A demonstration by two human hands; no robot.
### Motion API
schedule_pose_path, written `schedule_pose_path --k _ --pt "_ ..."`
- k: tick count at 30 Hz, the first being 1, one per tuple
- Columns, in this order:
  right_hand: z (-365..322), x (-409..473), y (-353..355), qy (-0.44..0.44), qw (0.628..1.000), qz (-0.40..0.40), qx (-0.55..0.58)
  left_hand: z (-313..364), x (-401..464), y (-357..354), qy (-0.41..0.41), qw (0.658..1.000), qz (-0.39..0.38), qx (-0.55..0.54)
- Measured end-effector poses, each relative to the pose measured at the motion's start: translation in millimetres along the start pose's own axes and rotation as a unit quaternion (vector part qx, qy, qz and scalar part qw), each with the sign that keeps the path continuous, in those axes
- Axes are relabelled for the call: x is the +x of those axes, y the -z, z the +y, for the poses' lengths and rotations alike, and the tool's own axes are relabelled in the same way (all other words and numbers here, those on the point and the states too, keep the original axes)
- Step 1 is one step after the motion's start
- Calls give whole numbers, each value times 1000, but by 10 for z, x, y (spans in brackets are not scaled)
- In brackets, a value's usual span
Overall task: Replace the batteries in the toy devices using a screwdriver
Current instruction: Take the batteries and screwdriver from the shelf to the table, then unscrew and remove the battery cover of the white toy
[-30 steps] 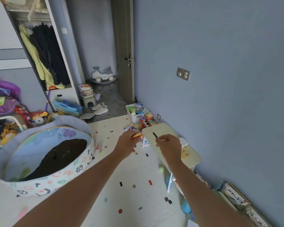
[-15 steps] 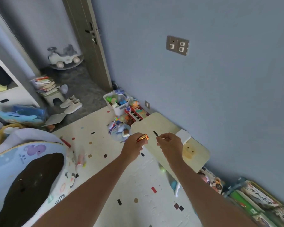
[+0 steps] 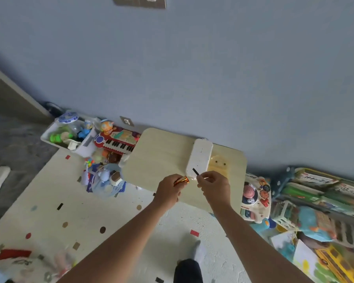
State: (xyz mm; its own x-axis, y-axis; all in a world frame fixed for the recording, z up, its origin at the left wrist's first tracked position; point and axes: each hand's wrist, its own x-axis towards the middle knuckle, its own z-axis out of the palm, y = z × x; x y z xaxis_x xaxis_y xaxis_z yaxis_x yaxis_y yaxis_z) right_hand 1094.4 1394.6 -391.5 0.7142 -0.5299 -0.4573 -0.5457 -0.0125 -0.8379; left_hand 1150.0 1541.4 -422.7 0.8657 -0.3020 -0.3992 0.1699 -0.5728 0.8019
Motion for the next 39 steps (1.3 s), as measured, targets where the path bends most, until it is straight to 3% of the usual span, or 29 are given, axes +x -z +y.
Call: schedule_pose_path --k 7,15,23,39 --pt "736 1036 -161 -56 996 67 25 -666 1115 -821 -12 995 -88 52" --pt "1705 1773 -376 -74 986 141 50 -1897 1822 -1798 -125 958 -115 230" --pt "1937 1934 -649 -67 969 187 145 -2545 2058 -1817 -241 936 -75 247" --pt "1881 1946 -784 -38 963 203 176 -2720 2202 -1702 -305 921 -71 230"
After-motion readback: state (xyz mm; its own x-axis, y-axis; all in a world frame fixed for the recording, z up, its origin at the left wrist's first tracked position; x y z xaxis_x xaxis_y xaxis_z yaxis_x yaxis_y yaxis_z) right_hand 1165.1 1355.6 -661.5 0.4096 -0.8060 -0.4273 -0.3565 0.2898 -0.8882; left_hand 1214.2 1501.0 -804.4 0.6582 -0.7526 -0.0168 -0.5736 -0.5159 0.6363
